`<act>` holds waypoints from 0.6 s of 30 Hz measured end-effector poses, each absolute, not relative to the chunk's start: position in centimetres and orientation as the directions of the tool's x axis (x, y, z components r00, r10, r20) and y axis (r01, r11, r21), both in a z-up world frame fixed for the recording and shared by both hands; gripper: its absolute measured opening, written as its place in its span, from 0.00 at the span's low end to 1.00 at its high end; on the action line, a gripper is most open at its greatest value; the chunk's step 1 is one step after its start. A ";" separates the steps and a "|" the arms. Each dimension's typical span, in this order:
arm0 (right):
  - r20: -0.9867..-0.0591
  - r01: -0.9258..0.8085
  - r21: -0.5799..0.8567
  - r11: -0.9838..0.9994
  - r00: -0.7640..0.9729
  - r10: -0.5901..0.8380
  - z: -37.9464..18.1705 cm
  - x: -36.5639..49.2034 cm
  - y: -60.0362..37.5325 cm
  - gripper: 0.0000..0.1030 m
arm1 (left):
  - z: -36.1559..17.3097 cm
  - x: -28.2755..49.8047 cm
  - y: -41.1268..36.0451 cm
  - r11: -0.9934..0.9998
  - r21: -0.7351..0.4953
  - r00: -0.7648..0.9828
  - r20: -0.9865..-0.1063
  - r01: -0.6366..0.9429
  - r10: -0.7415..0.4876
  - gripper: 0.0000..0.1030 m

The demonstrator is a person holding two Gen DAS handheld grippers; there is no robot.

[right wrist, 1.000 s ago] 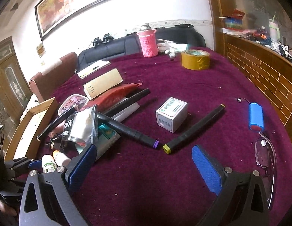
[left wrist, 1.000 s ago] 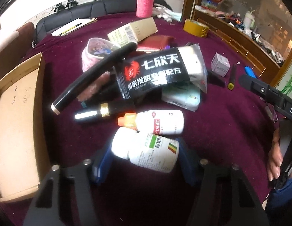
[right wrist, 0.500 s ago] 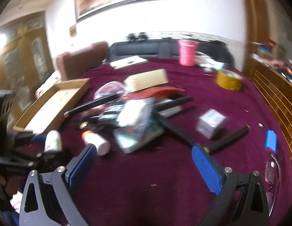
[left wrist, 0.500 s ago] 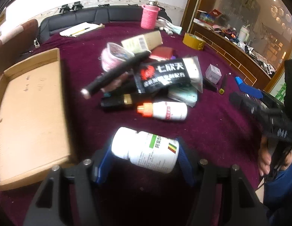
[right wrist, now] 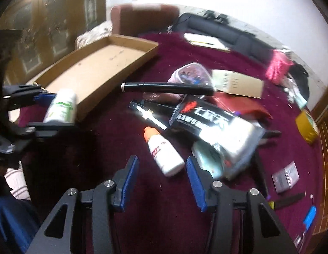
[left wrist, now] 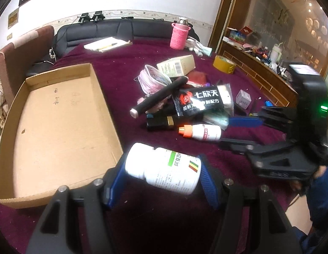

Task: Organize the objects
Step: 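Grasp the white pill bottle with left tool while right tool grasps orange-capped bottle, then carry both bottles into the cardboard tray and open both tools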

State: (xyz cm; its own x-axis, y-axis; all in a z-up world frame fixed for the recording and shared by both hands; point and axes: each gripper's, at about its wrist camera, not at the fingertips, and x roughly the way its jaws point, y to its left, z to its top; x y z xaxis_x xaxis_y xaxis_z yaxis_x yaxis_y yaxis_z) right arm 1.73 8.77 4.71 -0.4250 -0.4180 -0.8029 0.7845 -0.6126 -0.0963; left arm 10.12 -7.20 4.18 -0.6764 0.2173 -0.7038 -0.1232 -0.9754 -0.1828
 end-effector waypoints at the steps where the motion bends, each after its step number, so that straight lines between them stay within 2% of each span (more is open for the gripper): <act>1: -0.819 0.790 -0.099 -0.604 -0.410 -0.402 4.4 1.1 8.2 0.43 | 4.3 10.3 -7.5 -0.977 -0.179 -0.681 -0.701 -0.116 0.210 0.61; 7: -0.862 0.821 -0.115 -0.560 -0.362 -0.354 2.7 -0.6 6.3 0.36 | 4.8 10.9 -8.7 -0.970 -0.214 -0.690 -0.685 -0.116 0.234 0.61; 9: -0.868 0.826 -0.105 -0.553 -0.348 -0.354 2.4 -0.5 6.0 0.31 | 4.9 10.9 -9.0 -0.969 -0.221 -0.694 -0.681 -0.112 0.236 0.61; 12: -0.875 0.813 -0.110 -0.571 -0.352 -0.333 2.4 -0.1 5.7 0.31 | 5.0 11.0 -9.3 -0.966 -0.231 -0.696 -0.676 -0.114 0.244 0.61; 18: -0.856 0.804 -0.016 -0.594 -0.317 -0.407 4.8 1.2 5.7 0.30 | 5.8 11.5 -10.2 -0.963 -0.243 -0.711 -0.656 -0.119 0.254 0.61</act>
